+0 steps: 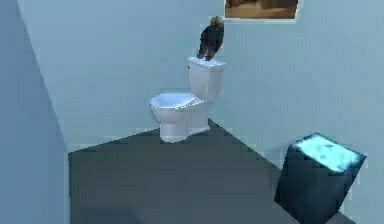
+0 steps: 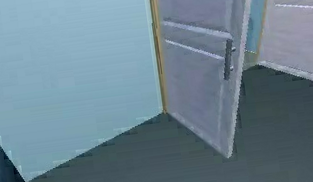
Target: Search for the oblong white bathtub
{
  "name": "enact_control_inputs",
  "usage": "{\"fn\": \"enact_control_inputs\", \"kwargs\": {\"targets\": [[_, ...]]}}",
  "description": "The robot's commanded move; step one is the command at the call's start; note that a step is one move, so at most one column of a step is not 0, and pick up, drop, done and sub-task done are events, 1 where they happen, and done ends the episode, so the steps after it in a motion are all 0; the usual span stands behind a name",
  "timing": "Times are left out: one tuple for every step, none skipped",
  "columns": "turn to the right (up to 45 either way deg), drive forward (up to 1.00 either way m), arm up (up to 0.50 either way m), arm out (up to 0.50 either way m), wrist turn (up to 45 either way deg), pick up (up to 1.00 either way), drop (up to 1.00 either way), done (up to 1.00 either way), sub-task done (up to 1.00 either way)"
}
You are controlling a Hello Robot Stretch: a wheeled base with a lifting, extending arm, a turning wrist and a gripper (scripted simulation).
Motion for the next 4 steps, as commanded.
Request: {"fn": "enact_control_inputs", "kwargs": {"targets": [[45.0, 0.0, 0.0, 0.0, 0.0, 0.0, 0.0, 0.0, 0.0], [45.0, 0.0, 0.0, 0.0, 0.0, 0.0, 0.0, 0.0, 0.0], [33.0, 0.0, 0.0, 0.0, 0.0, 0.0, 0.0, 0.0, 0.0], [0.0, 0.65, 0.0, 0.0, 0.0, 0.0, 0.0, 0.0, 0.0]]}}
